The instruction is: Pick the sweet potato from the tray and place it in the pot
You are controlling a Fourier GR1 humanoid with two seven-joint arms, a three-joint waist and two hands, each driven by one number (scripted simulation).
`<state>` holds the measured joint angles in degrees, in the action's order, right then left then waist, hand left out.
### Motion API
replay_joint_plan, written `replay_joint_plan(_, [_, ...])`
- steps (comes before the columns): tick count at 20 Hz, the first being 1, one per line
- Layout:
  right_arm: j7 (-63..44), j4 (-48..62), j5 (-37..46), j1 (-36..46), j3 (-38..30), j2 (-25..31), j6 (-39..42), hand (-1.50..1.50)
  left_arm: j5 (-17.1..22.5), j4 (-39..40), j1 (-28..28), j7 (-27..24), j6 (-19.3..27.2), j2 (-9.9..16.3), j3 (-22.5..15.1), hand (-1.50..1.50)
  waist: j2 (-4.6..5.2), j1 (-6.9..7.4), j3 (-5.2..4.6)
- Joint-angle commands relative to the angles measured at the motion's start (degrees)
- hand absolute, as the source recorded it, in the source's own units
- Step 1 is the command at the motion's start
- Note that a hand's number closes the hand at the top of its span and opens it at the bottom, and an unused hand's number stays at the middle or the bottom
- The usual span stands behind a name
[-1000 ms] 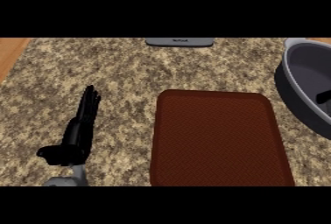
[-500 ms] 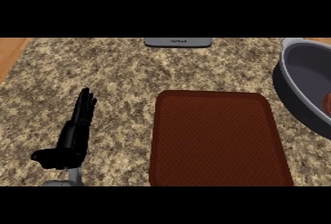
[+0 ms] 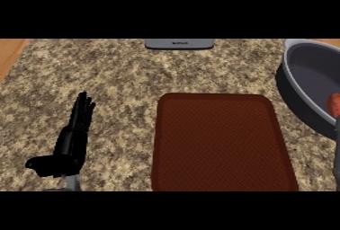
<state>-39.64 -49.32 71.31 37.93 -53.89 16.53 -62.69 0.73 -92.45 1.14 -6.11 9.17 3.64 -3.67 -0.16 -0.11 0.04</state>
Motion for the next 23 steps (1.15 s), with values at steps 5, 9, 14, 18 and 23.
replay_joint_plan(5, [1.50, -22.55, -6.19, -13.71, 5.65, -8.54, -1.21, -1.50, -1.53, -3.95, 2.34, 1.95, 0.78, -1.38, -2.52, 0.00, -0.19, -0.43, -0.08])
replay_joint_plan(9, [-0.45, -30.51, -6.81, -20.15, 7.19, -10.81, 0.12, -1.50, -0.28, 2.83, -2.03, -0.86, -0.07, -1.03, 0.87, 0.00, 0.06, -0.20, -0.08])
replay_joint_plan(14, [-3.64, -42.19, -5.91, -26.74, 8.01, -13.40, 5.85, -1.50, 0.59, -1.81, 1.05, 1.40, -2.28, 0.81, 1.12, 0.00, 0.05, 0.02, -0.07])
replay_joint_plan(18, [-0.89, -44.52, -9.89, -31.11, 8.49, -16.33, -3.29, -1.50, -1.76, -0.73, 0.45, 0.85, 0.24, -1.95, -1.27, 0.00, 0.08, -0.01, -0.04])
replay_joint_plan(23, [-5.77, -51.97, -7.31, -34.94, 5.94, -16.49, 0.72, -1.50, -1.01, 7.55, -2.01, -5.01, -0.01, -2.48, 1.50, 0.00, 0.17, -0.37, -0.09])
